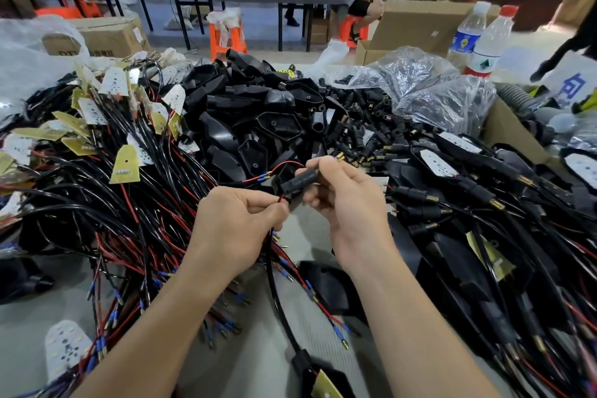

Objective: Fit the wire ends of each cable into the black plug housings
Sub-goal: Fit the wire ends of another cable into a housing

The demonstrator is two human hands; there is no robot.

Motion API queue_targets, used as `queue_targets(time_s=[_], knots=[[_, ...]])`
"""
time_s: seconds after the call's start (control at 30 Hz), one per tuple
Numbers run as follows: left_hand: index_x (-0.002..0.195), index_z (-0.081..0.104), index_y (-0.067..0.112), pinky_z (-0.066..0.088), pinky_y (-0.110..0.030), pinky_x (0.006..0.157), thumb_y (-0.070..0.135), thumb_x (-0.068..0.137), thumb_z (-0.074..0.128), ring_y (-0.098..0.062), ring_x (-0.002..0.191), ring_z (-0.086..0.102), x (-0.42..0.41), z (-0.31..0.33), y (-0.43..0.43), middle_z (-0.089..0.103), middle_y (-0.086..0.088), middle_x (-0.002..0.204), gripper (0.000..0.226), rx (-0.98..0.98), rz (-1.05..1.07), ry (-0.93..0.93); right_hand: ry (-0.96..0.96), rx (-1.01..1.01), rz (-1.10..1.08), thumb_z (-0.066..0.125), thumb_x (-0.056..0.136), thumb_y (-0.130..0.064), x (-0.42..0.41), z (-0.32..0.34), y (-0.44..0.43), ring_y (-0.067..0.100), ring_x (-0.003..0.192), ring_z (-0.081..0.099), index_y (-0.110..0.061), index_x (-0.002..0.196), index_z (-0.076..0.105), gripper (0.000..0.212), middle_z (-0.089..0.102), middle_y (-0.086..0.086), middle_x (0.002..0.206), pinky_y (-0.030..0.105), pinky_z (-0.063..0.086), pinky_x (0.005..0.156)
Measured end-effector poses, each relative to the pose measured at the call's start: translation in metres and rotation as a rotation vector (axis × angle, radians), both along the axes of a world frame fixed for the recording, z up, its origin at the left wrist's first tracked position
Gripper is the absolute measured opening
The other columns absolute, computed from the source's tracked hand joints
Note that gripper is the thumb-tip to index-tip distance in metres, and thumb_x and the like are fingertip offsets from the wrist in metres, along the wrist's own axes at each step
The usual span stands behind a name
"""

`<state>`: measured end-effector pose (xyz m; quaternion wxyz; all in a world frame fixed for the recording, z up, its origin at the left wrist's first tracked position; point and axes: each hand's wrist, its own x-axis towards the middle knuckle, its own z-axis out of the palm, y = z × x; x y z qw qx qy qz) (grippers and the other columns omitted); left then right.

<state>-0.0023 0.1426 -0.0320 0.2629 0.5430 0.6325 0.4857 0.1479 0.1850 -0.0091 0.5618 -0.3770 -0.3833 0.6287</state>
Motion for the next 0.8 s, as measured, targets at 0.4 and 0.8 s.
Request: queue_targets(time_s=[0.4,0.8], knots=[[0.097,0.081,0.037,0.048,-0.018,0.054,0.019,0.084,0.08,-0.007,0.055,0.062,-0.002,0.001,-0.007,0.069,0.017,0.06,0.022,0.155,0.03,0.299,-0.281,0.091,0.075,0.05,0.104,-0.019,-0.01,-0.006,-0.006,0.019,0.054,0.057,-0.019,0.072,0.074,0.041,0.065,0.014,0.067,0.026,0.046,0.054],[0.062,0.071,0.019,0.042,-0.017,0.048,0.026,0.095,0.071,-0.004,0.042,0.049,0.003,0.001,0.001,0.062,0.003,0.049,0.034,0.067,-0.028,0.103,0.034,-0.032,0.011,0.047,0.107,-0.017,0.0,0.0,0.001,0.016,0.053,0.063,-0.01,0.083,0.074,0.036,0.076,0.011,0.077,0.023,0.05,0.054]])
